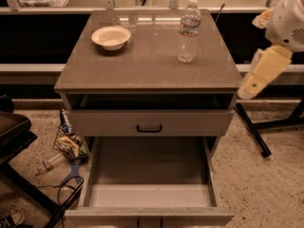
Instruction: Place water bottle into middle drawer
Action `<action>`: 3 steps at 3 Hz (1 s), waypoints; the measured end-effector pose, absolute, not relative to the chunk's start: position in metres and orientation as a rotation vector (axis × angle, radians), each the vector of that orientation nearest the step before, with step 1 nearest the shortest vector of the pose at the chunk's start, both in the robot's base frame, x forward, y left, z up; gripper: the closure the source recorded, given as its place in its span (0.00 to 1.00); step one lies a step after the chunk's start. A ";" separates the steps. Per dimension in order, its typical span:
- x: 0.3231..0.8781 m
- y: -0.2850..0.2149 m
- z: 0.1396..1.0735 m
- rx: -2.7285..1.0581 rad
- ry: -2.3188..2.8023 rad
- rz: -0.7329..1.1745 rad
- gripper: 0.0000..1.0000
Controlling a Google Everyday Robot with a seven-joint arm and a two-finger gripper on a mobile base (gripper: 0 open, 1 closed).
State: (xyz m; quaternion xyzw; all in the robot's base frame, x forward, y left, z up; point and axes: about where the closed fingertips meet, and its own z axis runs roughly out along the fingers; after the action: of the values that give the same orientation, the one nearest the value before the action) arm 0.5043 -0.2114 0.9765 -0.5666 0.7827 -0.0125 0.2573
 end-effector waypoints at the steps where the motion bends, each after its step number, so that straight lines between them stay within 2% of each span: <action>1: 0.557 -0.215 0.966 -1.315 2.068 0.082 0.00; 3: 0.648 -0.222 0.950 -0.920 1.823 0.252 0.00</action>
Offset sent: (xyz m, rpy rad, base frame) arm 0.1734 -0.0311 -0.0138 0.6773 -0.4001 -0.2682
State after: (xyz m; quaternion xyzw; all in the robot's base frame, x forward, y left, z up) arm 0.6478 -0.2223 0.9503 -0.3831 0.7589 0.1050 0.5160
